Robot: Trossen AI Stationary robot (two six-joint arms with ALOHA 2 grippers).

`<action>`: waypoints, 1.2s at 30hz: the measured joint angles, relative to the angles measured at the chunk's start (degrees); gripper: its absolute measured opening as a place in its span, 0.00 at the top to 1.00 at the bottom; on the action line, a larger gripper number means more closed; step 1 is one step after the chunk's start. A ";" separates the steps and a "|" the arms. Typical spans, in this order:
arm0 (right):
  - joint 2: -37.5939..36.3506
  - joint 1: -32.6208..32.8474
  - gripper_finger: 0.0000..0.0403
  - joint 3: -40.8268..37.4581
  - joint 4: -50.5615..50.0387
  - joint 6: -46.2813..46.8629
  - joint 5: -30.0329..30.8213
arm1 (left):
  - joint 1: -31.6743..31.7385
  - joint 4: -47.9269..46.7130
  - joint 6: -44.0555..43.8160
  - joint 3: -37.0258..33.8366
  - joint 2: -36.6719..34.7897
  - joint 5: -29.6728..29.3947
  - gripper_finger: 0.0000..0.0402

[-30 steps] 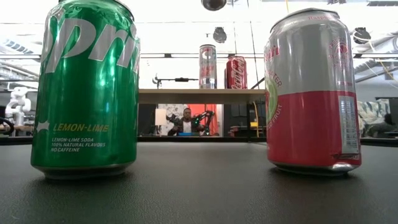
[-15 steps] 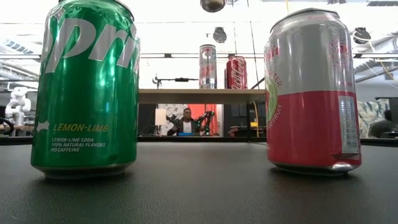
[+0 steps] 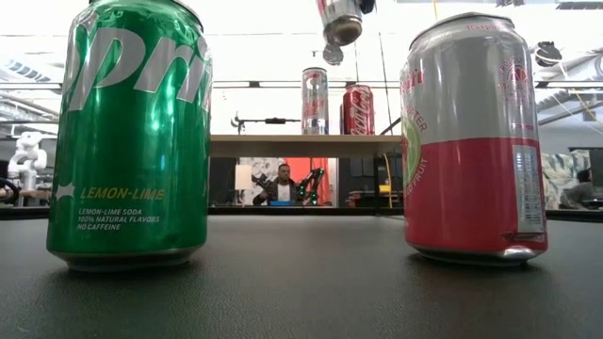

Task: Place canned beverage on shelf
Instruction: Put the white pink soda can aligned with the other white pink soda cans on the shelf

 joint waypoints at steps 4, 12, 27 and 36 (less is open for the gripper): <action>-0.43 0.88 0.44 -5.85 6.93 1.51 -0.01 | -0.09 -4.57 -0.02 0.00 -1.25 -1.34 0.04; -0.43 1.22 0.44 -22.06 32.86 6.68 2.71 | -0.49 -7.15 -0.01 -0.02 -1.61 -1.68 0.04; -0.31 -10.78 0.44 -23.56 38.16 -2.16 -1.91 | -0.47 -7.13 2.02 -0.02 -1.61 -2.14 0.04; 3.16 -12.79 0.44 -23.56 38.27 -5.51 -6.22 | -0.47 -7.06 2.29 -0.02 -1.61 -2.40 0.04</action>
